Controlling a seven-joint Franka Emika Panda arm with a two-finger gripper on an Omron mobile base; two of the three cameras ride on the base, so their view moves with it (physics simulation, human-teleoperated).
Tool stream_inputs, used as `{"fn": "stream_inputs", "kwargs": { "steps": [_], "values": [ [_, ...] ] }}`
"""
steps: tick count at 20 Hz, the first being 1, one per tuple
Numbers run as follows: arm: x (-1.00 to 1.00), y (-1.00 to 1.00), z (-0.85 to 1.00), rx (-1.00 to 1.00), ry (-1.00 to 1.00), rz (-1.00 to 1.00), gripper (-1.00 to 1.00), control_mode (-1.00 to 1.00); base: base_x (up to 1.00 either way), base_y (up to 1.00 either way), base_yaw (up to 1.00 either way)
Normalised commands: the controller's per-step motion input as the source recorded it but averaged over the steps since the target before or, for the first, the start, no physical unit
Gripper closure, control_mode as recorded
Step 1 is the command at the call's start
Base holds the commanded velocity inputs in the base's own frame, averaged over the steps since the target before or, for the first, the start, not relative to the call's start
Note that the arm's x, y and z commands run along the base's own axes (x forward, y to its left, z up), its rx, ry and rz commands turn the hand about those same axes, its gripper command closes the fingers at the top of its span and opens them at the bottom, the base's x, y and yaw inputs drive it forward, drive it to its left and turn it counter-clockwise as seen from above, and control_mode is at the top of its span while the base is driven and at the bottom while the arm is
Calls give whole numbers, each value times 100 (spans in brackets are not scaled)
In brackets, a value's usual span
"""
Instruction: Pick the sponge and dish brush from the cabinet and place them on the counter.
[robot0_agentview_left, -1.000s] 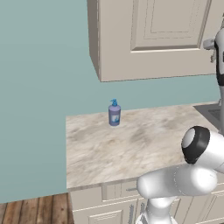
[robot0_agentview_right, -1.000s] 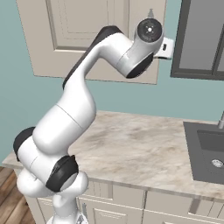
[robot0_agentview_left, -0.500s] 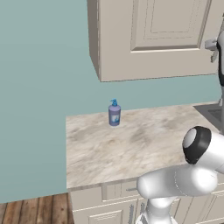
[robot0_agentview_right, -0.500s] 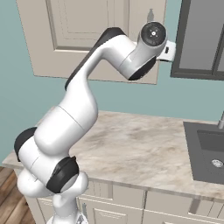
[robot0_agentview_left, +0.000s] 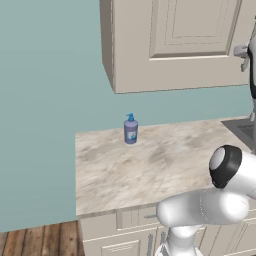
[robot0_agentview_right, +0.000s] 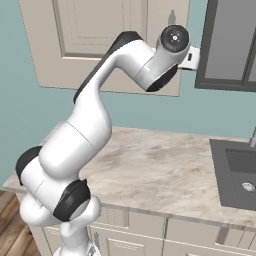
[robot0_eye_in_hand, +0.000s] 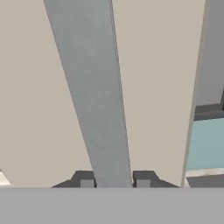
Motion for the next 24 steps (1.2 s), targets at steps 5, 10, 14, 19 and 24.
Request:
{"fn": "stream_inputs", "kwargs": {
  "steps": [5,10,14,19,24],
  "values": [
    [-13,18,0,0,-3,6,100,-100,0,0,0],
    [-35,16,0,0,-3,10,100,-100,0,0,0],
    [-42,17,0,0,-3,11,100,-100,0,0,0],
    [-37,18,0,0,-1,9,100,-100,0,0,0],
    [-46,23,0,0,-4,5,100,-100,0,0,0]
  ]
}}
